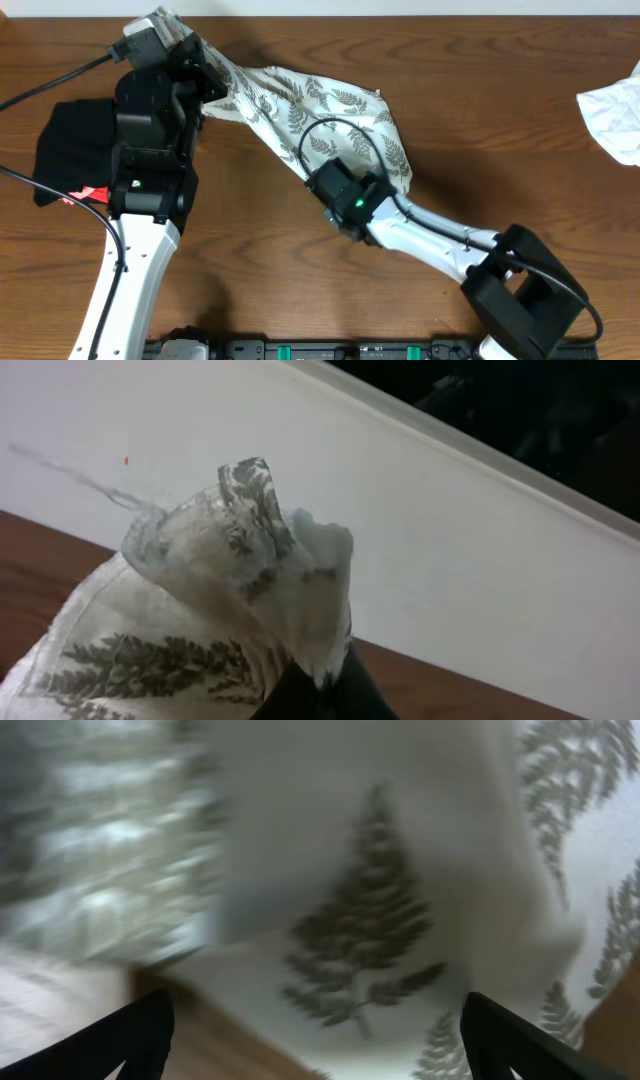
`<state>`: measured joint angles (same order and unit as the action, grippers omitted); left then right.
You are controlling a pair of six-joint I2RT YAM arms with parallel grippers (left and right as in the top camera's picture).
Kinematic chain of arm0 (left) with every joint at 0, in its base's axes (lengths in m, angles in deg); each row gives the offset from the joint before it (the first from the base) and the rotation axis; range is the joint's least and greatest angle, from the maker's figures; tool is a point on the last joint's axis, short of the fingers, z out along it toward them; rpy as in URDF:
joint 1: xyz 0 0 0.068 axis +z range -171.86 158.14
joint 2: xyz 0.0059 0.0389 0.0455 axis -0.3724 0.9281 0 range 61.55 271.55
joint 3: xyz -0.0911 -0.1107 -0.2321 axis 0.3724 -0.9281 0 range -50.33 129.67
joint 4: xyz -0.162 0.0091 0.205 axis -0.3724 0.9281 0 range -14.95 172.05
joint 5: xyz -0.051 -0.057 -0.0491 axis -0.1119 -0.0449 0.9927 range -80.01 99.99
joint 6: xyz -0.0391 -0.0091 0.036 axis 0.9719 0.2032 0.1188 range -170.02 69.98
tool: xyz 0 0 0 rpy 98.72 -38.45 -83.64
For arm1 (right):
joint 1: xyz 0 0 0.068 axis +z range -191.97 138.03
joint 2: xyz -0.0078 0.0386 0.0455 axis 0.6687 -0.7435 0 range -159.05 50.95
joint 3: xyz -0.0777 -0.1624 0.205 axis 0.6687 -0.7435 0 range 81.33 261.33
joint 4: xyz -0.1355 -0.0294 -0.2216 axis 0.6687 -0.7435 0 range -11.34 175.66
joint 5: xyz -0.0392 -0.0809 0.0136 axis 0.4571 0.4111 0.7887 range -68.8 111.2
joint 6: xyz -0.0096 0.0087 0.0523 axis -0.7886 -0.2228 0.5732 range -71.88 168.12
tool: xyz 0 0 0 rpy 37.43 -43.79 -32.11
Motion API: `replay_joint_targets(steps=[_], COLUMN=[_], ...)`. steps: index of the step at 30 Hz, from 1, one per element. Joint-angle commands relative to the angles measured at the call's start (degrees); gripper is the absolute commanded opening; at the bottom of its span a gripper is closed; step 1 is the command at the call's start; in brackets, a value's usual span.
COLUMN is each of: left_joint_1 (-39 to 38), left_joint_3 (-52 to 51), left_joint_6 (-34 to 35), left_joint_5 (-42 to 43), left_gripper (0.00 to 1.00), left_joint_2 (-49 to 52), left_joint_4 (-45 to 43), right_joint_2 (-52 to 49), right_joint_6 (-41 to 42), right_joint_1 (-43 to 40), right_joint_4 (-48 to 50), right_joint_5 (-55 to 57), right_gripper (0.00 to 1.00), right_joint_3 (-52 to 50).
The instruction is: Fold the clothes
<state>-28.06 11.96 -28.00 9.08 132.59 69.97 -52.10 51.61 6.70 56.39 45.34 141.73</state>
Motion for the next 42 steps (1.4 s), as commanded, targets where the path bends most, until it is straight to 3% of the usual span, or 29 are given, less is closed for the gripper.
replay_joint_targets(steps=[1,9,24,29,35,39,42], left_joint_1=[0.2,0.2,0.2,0.2,0.2,0.2,0.2], left_joint_3=[1.7,1.7,1.7,1.7,1.7,1.7,1.7], left_joint_6=[-1.0,-0.9,-1.0,-1.0,-1.0,-1.0,-1.0], left_joint_5=[-1.3,-1.3,-1.3,-1.3,-1.3,-1.3,-1.3], left_gripper=[0.06,0.06,0.06,0.06,0.06,0.06,0.06], left_joint_2=[-0.3,-0.5,-1.6,-1.6,-2.1,-2.7,-3.1], left_joint_4=[-0.5,-0.3,-0.1,-0.1,-0.1,-0.1,-0.1], right_joint_2=[1.3,1.1,-1.7,-3.8,-4.5,-4.5,-4.5], right_joint_6=[2.7,13.6,14.3,15.1,15.2,16.3,16.5], right_joint_1=[3.2,4.7,3.3,3.0,1.4,-0.5,-2.3], right_joint_4=[0.9,4.3,9.4,9.8,11.2,11.4,11.3], right_joint_5=[2.6,9.0,8.8,8.9,8.9,9.1,9.1], right_gripper=[0.91,0.91,0.73,0.61,0.59,0.43,0.04], right_joint_3=[0.0,-0.2,-1.2,-1.2,-1.2,-1.2,-1.2])
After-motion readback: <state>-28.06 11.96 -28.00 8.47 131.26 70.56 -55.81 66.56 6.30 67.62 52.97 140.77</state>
